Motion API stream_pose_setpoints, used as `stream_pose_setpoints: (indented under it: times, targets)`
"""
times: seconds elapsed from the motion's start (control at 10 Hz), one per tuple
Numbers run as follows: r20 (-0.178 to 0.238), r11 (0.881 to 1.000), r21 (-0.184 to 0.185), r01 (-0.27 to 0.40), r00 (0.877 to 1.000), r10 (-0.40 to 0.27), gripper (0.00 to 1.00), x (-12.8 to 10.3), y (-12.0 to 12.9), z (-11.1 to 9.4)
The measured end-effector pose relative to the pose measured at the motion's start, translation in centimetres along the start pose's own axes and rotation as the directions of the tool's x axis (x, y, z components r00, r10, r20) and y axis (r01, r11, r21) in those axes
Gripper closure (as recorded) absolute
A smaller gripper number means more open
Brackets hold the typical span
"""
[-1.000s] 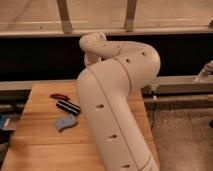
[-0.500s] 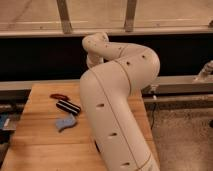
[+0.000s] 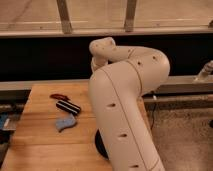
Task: Stand the bottle upright
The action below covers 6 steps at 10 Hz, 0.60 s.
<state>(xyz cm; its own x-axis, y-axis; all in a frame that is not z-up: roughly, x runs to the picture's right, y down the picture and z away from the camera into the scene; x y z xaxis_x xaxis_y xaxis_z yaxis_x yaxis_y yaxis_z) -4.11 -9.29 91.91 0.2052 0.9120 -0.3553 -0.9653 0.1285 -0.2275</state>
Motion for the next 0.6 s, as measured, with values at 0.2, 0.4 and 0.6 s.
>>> stream_pose_setpoints:
  times: [0.2, 0.4, 0.6]
  targets:
    - [0.022, 1.000, -0.002, -0.005, 1.000, 0.005, 1.00, 0.19, 0.14, -0.66]
    - [0.024, 1.000, -0.001, -0.005, 1.000, 0.005, 1.00, 0.23, 0.11, -0.70]
    - [0.023, 1.000, -0.002, -0.004, 1.000, 0.004, 1.00, 0.22, 0.18, -0.70]
